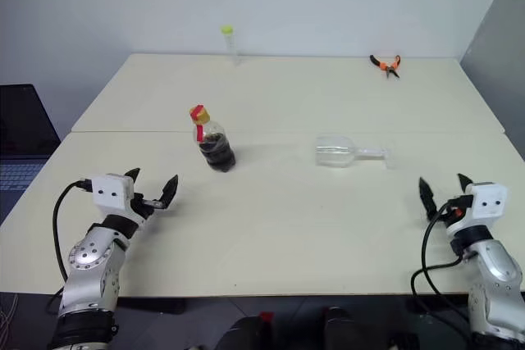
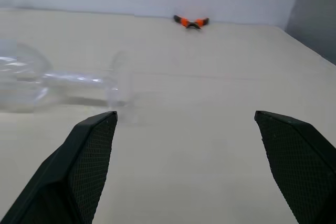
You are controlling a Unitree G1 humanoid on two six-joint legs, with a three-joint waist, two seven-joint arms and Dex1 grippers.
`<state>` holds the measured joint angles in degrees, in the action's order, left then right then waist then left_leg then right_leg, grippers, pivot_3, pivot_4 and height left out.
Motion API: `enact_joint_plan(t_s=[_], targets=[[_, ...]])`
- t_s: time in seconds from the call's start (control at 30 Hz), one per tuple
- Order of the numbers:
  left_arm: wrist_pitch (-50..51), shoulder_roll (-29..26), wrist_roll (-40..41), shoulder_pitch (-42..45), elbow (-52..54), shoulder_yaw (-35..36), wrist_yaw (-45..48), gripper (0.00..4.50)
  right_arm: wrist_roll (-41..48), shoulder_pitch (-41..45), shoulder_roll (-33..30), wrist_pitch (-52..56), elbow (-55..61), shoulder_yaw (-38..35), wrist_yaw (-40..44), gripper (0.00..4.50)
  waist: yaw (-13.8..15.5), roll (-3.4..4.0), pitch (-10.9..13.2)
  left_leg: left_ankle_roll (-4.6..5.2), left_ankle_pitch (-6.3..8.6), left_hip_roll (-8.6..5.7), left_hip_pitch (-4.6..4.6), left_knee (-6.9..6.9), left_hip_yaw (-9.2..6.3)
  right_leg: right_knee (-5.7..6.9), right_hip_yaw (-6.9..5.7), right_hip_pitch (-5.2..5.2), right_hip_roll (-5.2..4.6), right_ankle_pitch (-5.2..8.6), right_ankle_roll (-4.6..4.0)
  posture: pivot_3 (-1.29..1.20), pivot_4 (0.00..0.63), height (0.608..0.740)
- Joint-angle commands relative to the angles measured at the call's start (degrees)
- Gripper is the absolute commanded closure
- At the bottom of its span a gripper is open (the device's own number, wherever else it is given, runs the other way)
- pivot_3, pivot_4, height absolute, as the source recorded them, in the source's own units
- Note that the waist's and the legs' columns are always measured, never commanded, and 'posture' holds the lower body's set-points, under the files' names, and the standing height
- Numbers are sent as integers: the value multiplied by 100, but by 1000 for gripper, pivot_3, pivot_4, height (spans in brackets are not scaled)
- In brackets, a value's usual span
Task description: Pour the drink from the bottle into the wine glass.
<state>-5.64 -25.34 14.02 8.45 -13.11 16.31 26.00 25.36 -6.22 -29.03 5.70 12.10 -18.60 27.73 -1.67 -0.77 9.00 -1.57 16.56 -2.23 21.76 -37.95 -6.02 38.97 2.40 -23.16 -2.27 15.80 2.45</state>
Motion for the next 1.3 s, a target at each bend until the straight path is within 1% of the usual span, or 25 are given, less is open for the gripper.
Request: enact_joint_plan(t_s=[0.03, 0.1, 0.17, 0.3, 0.43, 0.67, 0.77, 1.1, 1.3], targets=[[5, -122, 356, 292, 107, -66, 588, 45, 776, -232, -446, 773, 1505, 294, 621, 0, 1, -1, 0, 0, 0, 0, 1, -1, -2, -1, -2, 0, 0, 0, 0, 0, 150, 740], [11, -135, 328, 496, -45, -186, 800, 45, 1303, -317, -748, 1369, 2108, 497, 835, 0, 1, -4, -1, 0, 0, 0, 0, -2, -4, -2, -5, 4, 1, 0, 0, 0, 150, 740], [-24, -127, 214, 710, -240, -274, 852, 45, 1693, -183, -866, 1814, 2440, 680, 821, 0, 4, -9, 0, 0, 0, -3, 0, -3, -7, -3, -9, 7, 5, 0, 0, 0, 150, 740], [-95, -83, 73, 1075, -615, -443, 944, 45, 1812, 301, -730, 2097, 2561, 910, 540, 0, 3, -14, 1, 0, 0, -3, 0, -4, -10, -3, -11, 6, 7, 0, 0, 0, 150, 740], [-160, 2, -25, 1382, -964, -674, 1120, 45, 1675, 470, -693, 2164, 2530, 984, 554, 0, 11, -16, 2, -1, 0, -8, 4, -4, -10, -6, -12, 4, 7, 0, 1, 0, 150, 740], [-433, 113, -294, 1816, -1615, -741, 844, 45, 1539, 438, -690, 2185, 2526, 1076, 614, 0, 14, -18, 2, 0, 0, -8, 5, -7, -11, -4, -11, 2, 7, 0, 1, 0, 150, 740], [-456, 195, -293, 1985, -1834, -700, 734, 45, 1541, 418, -686, 2227, 2533, 1142, 677, 0, 15, -18, 2, 0, 0, -9, 6, -8, -11, -3, -12, 2, 7, 0, 1, 0, 150, 740], [-486, 344, -214, 2663, -2695, -709, 965, 45, 1418, 565, -678, 2217, 2443, 1310, 824, 0, 13, -20, 3, -1, -1, -10, 6, -10, -10, -2, -13, 2, 8, 0, 1, 0, 150, 740], [-707, 430, -267, 3129, -3365, -723, 1031, 45, 1373, 619, -648, 2213, 2420, 1378, 816, 0, 12, -21, 4, -1, -1, -10, 7, -10, -11, -1, -13, 1, 8, 0, 1, 0, 150, 740]])
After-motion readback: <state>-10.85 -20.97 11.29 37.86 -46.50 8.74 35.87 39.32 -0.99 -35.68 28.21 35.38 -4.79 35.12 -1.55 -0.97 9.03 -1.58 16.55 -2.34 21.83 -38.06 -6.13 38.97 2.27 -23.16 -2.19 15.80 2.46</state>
